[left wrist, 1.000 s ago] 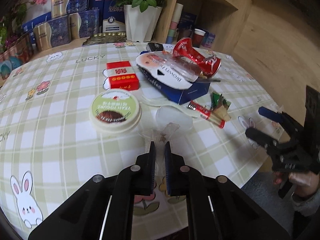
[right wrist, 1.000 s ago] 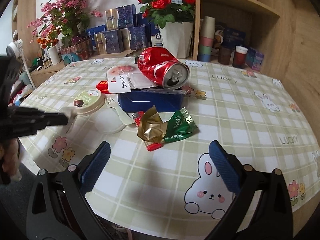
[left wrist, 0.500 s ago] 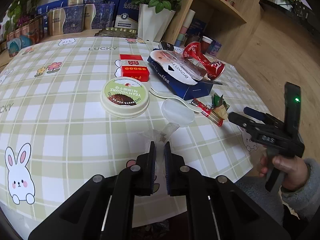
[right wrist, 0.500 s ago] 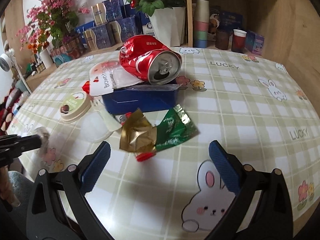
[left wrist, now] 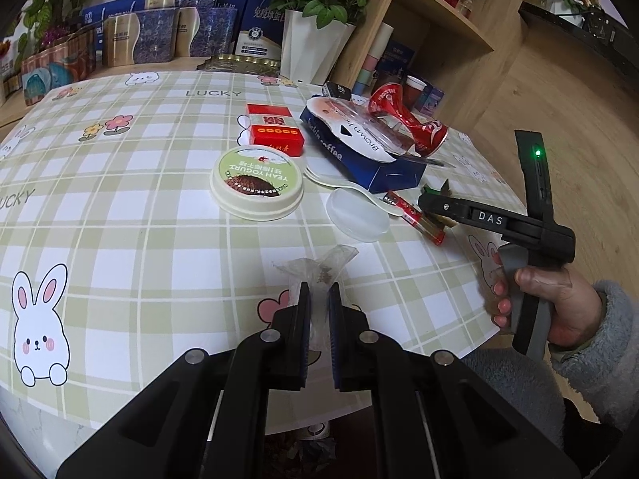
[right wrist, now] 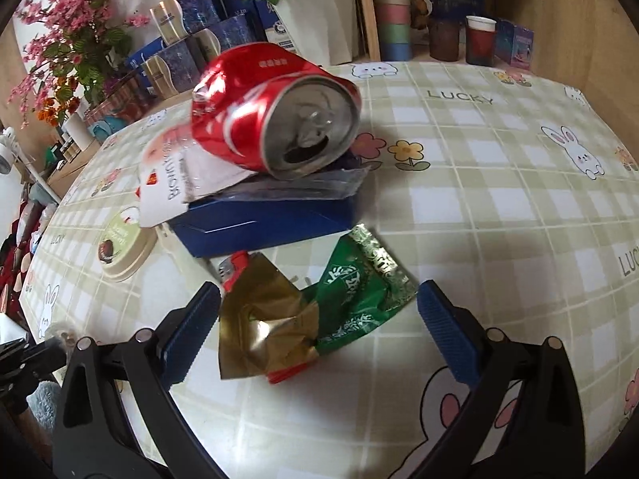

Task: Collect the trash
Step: 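Grasp the gold and green wrappers with the right tool while the left tool holds the clear wrapper, then carry the clear wrapper over the bin and open the left tool while the right tool carries the wrappers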

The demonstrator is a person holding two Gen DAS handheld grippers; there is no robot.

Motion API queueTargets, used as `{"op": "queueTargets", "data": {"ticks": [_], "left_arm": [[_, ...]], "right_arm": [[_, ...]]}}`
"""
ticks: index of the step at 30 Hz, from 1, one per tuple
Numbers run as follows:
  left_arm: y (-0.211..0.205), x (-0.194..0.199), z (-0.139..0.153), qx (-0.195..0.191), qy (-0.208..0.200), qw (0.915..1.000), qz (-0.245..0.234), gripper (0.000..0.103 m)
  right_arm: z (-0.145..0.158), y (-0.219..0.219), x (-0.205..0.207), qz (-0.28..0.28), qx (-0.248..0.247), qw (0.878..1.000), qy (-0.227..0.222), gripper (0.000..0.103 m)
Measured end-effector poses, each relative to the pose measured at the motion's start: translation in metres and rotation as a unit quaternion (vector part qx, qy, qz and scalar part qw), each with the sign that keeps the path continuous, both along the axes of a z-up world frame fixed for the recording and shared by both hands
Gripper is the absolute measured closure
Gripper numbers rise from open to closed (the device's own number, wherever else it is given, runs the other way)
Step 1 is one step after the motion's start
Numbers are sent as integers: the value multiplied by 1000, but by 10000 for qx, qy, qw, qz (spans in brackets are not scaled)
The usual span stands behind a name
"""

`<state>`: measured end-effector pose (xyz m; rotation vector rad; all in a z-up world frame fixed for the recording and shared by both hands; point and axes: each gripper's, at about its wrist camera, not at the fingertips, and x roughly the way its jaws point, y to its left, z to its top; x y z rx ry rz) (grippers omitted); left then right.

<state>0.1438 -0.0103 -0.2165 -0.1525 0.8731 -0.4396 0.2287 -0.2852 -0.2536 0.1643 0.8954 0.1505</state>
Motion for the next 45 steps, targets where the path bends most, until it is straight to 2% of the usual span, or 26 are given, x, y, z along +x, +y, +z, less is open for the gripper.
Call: {"op": "queueTargets", "data": {"ticks": [2, 3, 6, 7, 9, 15, 21, 25, 31, 39, 45], "left_arm": [[1, 0, 0, -12, 7, 10000, 17, 94], [2, 0, -1, -22, 13, 10000, 23, 94], [3, 0, -1, -54, 27, 10000, 36, 94], [3, -1, -1, -56, 22, 10000, 33, 94], [3, -2, 1, -54, 5, 10000, 31, 94], [4, -5, 5, -86, -11, 9999, 52, 94], [8, -14, 15, -87, -82, 9999, 117, 94], [13, -23, 23, -97, -141, 9997, 152, 94], [19, -44, 34, -99, -218, 9996, 142, 94], [27, -78, 48, -151, -298, 9994, 102, 94], [32, -107, 42, -124, -174, 9998, -21, 94]], "right_arm": [[0, -2, -1, 13, 103, 9999, -17, 12], [0, -3, -3, 44, 157, 9999, -18, 20], [1, -6, -10, 71, 234, 9997, -76, 28], [2, -5, -12, 79, 213, 9997, -77, 39], [1, -4, -17, 107, 179, 9998, -20, 50], [11, -7, -38, 25, 384, 9991, -199, 69], [25, -4, -54, 62, 271, 9988, -407, 72], [36, -4, -68, 77, 449, 9976, -515, 72], [59, 13, -102, 421, 517, 9949, -751, 73], [77, 40, -145, 893, 590, 9907, -841, 74], [80, 62, -177, 1207, 658, 9871, -816, 74]]}}
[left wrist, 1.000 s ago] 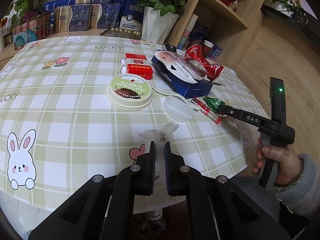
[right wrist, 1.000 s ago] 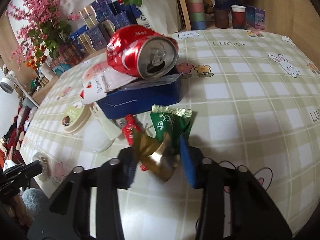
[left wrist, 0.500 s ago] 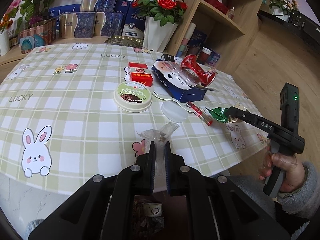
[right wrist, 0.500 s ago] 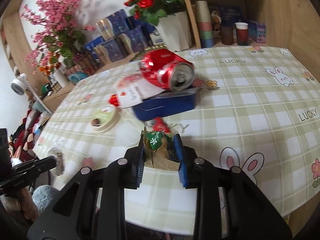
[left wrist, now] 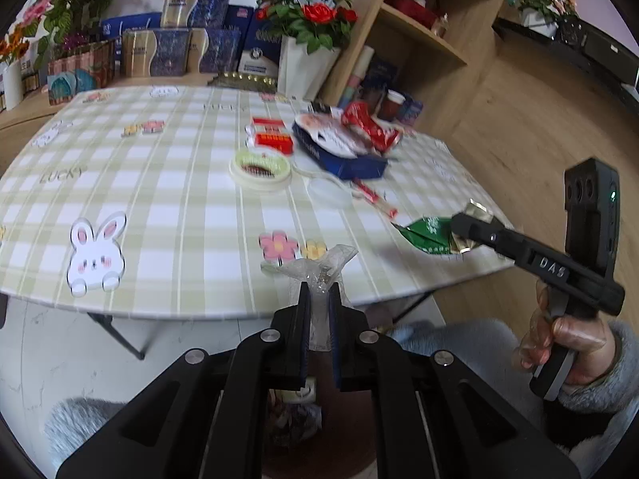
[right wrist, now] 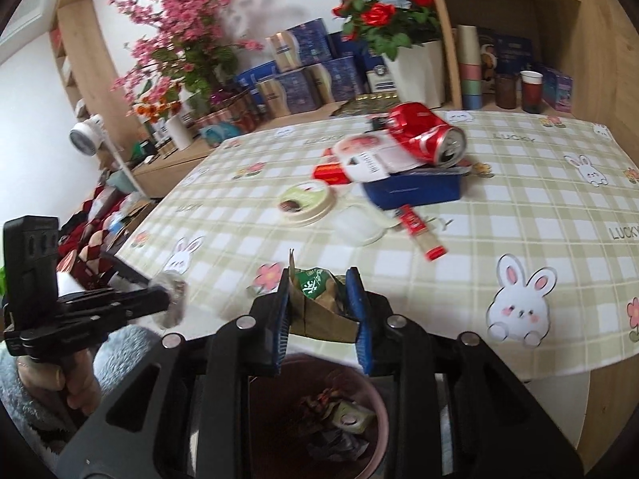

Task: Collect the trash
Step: 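Carry the clear wrapper over the bin and open the left tool while the right tool carries the wrappers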

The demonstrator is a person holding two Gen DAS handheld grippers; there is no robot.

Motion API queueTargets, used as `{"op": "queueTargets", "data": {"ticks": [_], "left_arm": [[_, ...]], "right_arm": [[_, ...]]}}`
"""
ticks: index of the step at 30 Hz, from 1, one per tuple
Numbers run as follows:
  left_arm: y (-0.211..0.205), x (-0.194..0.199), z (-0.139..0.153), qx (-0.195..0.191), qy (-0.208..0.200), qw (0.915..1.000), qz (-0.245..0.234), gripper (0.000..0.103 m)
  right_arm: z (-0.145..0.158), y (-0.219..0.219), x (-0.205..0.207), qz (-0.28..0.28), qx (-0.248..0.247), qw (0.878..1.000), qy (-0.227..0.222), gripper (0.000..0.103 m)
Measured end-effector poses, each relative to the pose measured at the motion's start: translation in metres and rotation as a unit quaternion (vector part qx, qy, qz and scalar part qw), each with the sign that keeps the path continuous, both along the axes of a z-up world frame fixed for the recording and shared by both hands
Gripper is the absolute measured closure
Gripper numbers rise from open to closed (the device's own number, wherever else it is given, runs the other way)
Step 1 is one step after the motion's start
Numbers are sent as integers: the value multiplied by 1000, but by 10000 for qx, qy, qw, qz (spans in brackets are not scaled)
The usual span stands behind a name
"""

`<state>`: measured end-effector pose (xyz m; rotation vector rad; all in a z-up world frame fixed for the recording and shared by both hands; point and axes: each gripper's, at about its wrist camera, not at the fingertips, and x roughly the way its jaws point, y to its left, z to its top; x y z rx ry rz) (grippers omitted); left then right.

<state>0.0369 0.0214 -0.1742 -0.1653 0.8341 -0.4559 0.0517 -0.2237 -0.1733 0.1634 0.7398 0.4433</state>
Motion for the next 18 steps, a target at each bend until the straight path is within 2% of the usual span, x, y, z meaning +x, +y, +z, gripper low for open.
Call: {"op": "queueTargets", "data": {"ticks": [5, 11, 18], "left_arm": [[-5, -18, -27, 319, 325, 9986, -256, 94], [-8, -23, -62, 453, 798, 9951, -378, 94], [-19, -24, -62, 534, 776, 9940, -563, 94]], "right_arm": [[-11, 12, -17, 155, -7, 9998, 159, 74], [-21, 19, -25, 238, 34, 9992, 324, 76], [-21, 23, -27, 329, -5, 9988, 354, 76]]}}
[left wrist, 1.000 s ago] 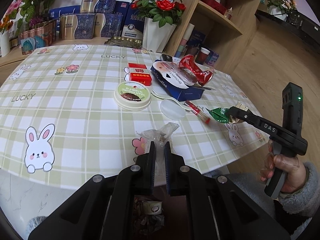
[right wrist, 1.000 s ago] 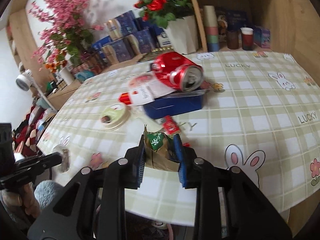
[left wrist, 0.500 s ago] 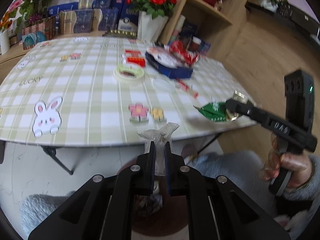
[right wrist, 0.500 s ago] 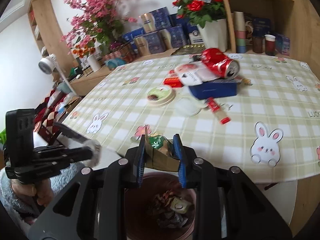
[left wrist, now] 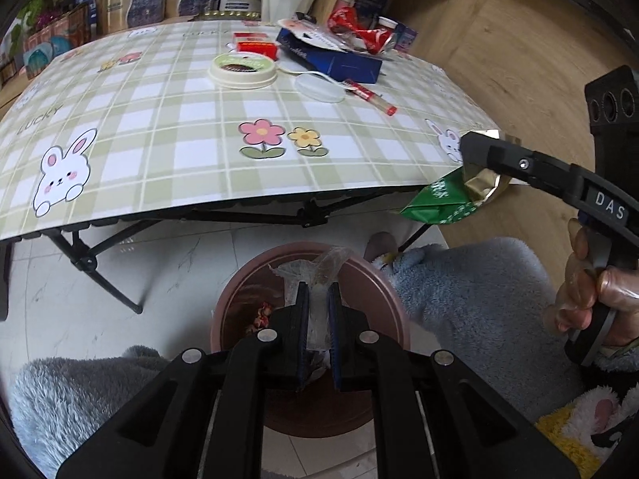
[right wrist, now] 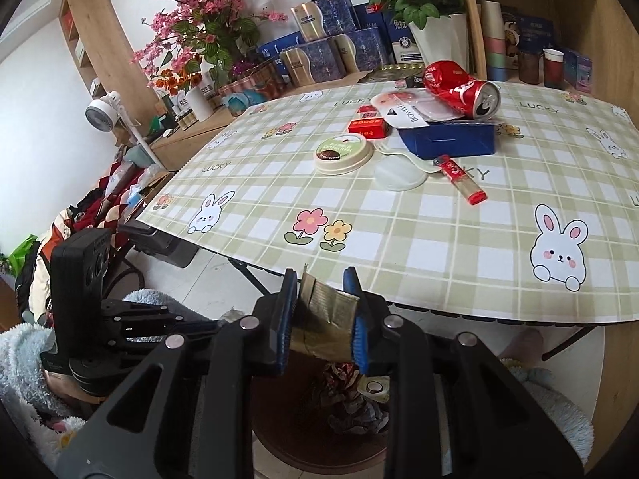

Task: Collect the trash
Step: 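Carry the clear wrapper over the bin and open the left tool while the right tool carries the wrappers, then open the right tool over the bin to drop the wrappers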

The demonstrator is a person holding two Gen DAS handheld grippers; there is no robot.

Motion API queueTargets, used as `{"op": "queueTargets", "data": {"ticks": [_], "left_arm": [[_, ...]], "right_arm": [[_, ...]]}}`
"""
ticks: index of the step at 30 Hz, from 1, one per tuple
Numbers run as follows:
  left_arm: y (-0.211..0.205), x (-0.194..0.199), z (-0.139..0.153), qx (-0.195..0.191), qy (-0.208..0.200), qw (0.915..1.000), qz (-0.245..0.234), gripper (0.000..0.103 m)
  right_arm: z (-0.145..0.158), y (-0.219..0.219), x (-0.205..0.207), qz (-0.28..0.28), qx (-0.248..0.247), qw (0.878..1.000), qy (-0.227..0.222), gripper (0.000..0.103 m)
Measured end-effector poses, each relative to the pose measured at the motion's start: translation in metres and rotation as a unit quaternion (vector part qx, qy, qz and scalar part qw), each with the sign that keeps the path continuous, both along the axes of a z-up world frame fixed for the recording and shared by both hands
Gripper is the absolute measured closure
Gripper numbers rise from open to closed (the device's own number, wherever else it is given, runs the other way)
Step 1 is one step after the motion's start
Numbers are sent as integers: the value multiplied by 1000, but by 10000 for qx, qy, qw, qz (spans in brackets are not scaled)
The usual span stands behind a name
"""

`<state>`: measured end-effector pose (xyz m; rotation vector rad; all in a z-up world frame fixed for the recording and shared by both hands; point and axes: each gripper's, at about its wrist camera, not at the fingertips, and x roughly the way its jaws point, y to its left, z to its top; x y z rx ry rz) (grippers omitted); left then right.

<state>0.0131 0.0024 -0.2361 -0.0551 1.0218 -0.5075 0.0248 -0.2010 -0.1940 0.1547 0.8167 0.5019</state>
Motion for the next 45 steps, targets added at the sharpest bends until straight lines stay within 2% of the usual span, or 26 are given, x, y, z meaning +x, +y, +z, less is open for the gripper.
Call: {"op": "queueTargets", "data": {"ticks": [2, 5, 8, 10, 12, 15, 18, 22, 25, 28, 30, 33, 35, 37, 39, 42, 45], "left_arm": [[-1, 0, 0, 7, 5, 10000, -10, 88], [2, 2, 3, -73, -5, 9999, 106, 47], [13, 2, 8, -260, -100, 9990, 346, 39], [26, 4, 16, -359, -246, 9964, 723, 31], [45, 5, 28, -582, -492, 9894, 1234, 18], [68, 4, 46, -709, -915, 9767, 1808, 10], [84, -5, 60, -622, -1431, 9617, 2252, 8], [85, -15, 62, -311, -1782, 9550, 2351, 6], [77, -21, 57, 29, -1859, 9555, 2292, 6], [75, -15, 47, 106, -1623, 9624, 2174, 6], [76, -14, 43, 132, -1545, 9634, 2185, 6], [80, -14, 39, 54, -1470, 9641, 2209, 6], [82, -14, 38, 6, -1436, 9636, 2253, 6], [84, -13, 37, -13, -1394, 9635, 2285, 6], [86, -14, 37, -21, -1377, 9632, 2306, 6], [86, -14, 37, -62, -1382, 9631, 2309, 6], [86, -14, 37, -68, -1386, 9636, 2285, 6]], "right_arm": [[-1, 1, -1, 12, 10, 10000, 32, 76], [-4, 2, -2, 28, 27, 10000, 82, 76], [-6, 6, -3, 66, 15, 9999, 136, 76], [-7, 8, -4, 91, 5, 9998, 183, 76], [-9, 9, -4, 128, -2, 9997, 223, 76], [-15, 14, -6, 205, -24, 9992, 343, 76], [-30, 21, -8, 268, -15, 9975, 655, 76], [-48, 27, -9, 274, 29, 9942, 1042, 76], [-61, 33, -10, 304, -39, 9909, 1312, 76], [-74, 38, -10, 336, -35, 9872, 1556, 76], [-81, 43, -13, 401, -46, 9850, 1680, 76], [-80, 51, -17, 552, -122, 9860, 1569, 76], [-72, 58, -22, 659, -247, 9895, 1264, 69], [-63, 62, -25, 661, -391, 9926, 939, 38], [-54, 62, -28, 563, -512, 9952, 609, 24], [-46, 60, -30, 253, -874, 9956, 221, 7], [-42, 50, -28, -105, -988, 9950, 38, 6]]}}
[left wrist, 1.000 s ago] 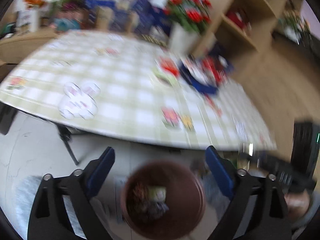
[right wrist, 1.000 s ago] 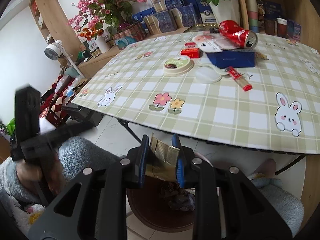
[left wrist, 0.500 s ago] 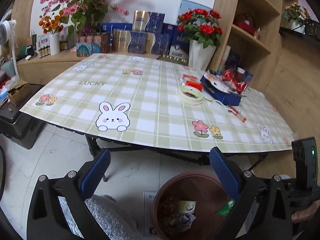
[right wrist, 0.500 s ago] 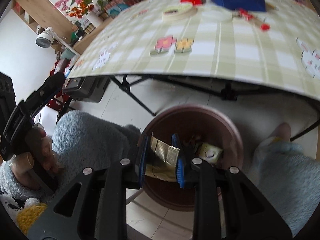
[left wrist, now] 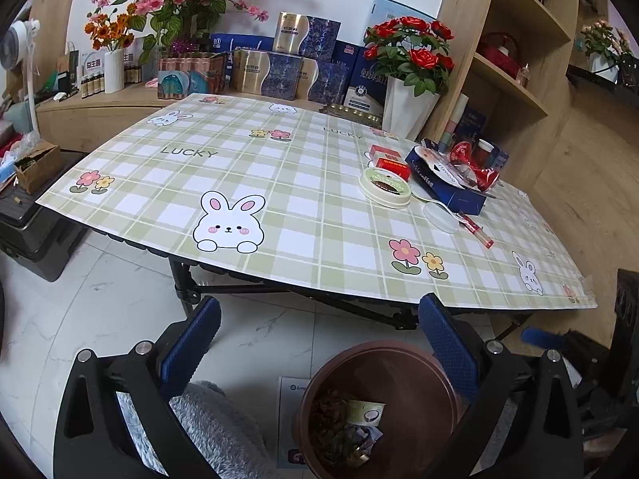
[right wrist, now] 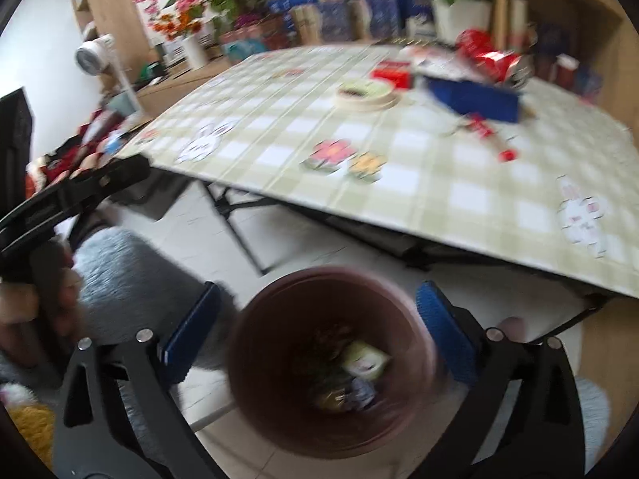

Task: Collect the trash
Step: 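Open the right tool over the bin to drop the wrappers, then reach the right tool to the crushed red can and grasp it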

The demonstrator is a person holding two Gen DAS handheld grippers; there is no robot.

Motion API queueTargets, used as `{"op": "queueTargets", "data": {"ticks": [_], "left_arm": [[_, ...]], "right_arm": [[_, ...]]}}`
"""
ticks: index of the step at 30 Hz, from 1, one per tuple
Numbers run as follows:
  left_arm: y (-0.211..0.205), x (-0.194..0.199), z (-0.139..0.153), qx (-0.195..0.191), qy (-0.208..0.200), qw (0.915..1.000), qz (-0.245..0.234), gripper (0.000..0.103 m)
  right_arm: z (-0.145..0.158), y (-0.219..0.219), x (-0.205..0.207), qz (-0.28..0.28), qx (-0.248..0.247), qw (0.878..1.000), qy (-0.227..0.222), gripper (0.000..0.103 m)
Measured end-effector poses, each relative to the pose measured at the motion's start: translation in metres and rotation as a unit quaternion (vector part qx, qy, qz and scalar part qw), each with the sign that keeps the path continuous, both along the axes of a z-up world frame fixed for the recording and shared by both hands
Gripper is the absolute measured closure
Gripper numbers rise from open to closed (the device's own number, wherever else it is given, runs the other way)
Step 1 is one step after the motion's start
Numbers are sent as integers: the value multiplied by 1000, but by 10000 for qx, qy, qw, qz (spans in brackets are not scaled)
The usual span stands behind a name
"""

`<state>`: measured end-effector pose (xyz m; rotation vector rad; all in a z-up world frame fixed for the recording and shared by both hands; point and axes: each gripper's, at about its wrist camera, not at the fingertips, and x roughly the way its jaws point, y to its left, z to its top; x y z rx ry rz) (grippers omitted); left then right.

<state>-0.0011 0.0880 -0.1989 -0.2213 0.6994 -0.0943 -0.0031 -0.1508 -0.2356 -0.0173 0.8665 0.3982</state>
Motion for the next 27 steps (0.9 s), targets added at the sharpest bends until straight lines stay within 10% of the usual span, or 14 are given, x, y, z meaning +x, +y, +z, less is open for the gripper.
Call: {"op": "queueTargets", "data": {"ticks": [27], "left_arm": [[-36, 35, 44, 258, -548, 9965, -573, 6]], "right_arm": [[44, -70, 53, -957, 100, 9945, -424, 6]]}}
